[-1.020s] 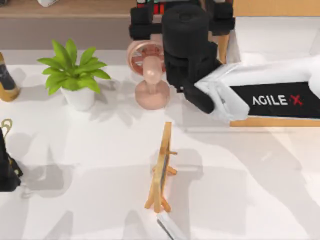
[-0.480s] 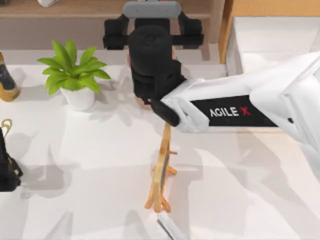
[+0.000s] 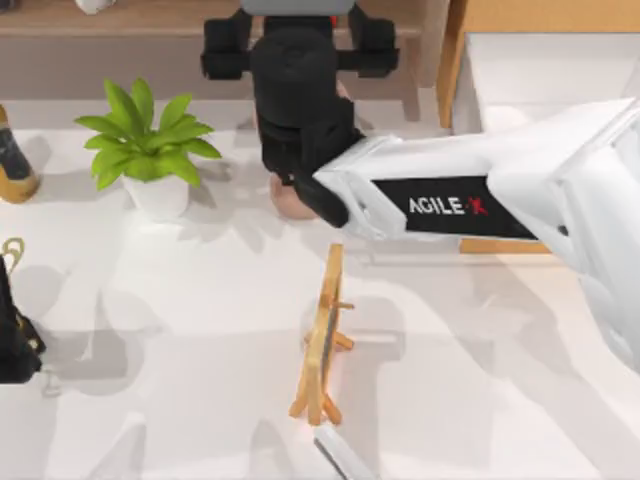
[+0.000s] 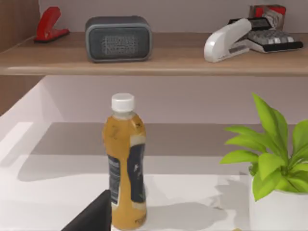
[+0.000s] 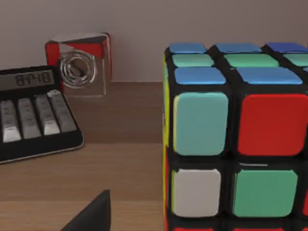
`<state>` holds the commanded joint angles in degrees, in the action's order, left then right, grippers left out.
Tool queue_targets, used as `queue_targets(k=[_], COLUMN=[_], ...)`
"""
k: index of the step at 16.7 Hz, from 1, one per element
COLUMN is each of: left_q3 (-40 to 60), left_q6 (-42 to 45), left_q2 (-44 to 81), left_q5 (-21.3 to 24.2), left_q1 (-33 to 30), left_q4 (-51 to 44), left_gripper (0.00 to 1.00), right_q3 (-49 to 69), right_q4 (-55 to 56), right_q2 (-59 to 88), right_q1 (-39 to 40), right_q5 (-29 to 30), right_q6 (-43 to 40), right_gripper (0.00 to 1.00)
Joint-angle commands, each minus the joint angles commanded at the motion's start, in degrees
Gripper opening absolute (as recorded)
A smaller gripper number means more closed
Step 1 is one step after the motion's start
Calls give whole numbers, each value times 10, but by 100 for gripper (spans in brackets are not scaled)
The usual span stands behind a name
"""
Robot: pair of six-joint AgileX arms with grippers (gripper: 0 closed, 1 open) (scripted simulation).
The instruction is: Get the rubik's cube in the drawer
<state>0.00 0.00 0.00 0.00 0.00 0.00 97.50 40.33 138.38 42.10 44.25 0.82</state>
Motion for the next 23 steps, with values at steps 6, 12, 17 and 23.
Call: queue_targets(k=[6,12,17,23], left_q3=[0,0,0,0], left_q6=[0,0,0,0], left_q2=[0,0,0,0], left_q5=[0,0,0,0], left_q1=[0,0,0,0], left_q4=[0,0,0,0], left_gripper=[100,100,100,100], right_q3=[98,100,100,100], right_q4=[-45,-46,-46,-46], right_q2=[52,53,53,53], right_q1=[-26,-26,-26,-26], right_q5=[-25,-25,-25,-25], right_q6=[-1,-1,-1,-1], right_gripper=[100,85,47,2])
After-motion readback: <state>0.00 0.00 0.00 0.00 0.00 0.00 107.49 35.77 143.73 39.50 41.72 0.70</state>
